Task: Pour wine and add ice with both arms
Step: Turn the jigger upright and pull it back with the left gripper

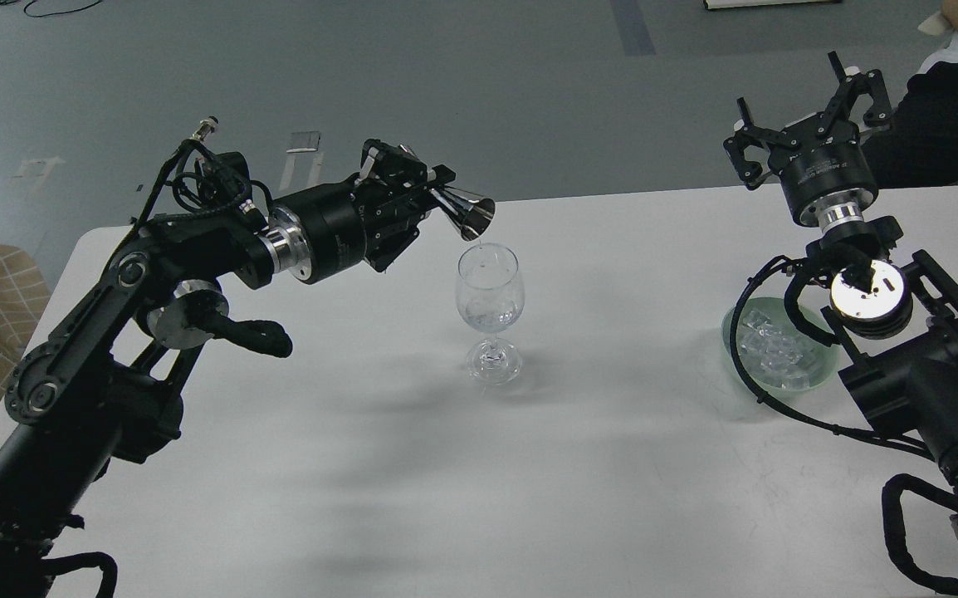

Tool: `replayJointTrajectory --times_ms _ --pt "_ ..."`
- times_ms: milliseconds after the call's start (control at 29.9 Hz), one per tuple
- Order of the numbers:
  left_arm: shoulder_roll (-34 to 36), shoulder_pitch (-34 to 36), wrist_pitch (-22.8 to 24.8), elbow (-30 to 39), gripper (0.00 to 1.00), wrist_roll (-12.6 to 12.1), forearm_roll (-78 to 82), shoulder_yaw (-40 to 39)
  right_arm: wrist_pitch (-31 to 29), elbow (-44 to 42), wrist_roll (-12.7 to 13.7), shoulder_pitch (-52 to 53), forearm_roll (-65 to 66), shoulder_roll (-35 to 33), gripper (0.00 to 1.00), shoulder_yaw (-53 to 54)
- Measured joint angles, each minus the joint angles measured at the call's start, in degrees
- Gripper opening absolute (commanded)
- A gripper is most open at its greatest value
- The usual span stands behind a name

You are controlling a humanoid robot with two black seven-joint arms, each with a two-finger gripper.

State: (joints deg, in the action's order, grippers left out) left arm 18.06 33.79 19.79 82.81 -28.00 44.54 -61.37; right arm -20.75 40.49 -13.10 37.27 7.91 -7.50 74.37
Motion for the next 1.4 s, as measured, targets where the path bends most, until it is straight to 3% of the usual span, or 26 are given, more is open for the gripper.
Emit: replayJointTrajectory --times_ms 1170,1404 --pt "1.3 2.2 2.8 7.5 0.23 0.0 15.3 0.8 0.0 0.7 0.4 -0.1 0.2 -2.9 1.00 -0.2" --pt "1.4 0.6 -0.8 6.5 0.23 0.0 6.4 -1.8 0.0 0.8 0.6 -0.2 0.1 -3.6 1.00 -0.2"
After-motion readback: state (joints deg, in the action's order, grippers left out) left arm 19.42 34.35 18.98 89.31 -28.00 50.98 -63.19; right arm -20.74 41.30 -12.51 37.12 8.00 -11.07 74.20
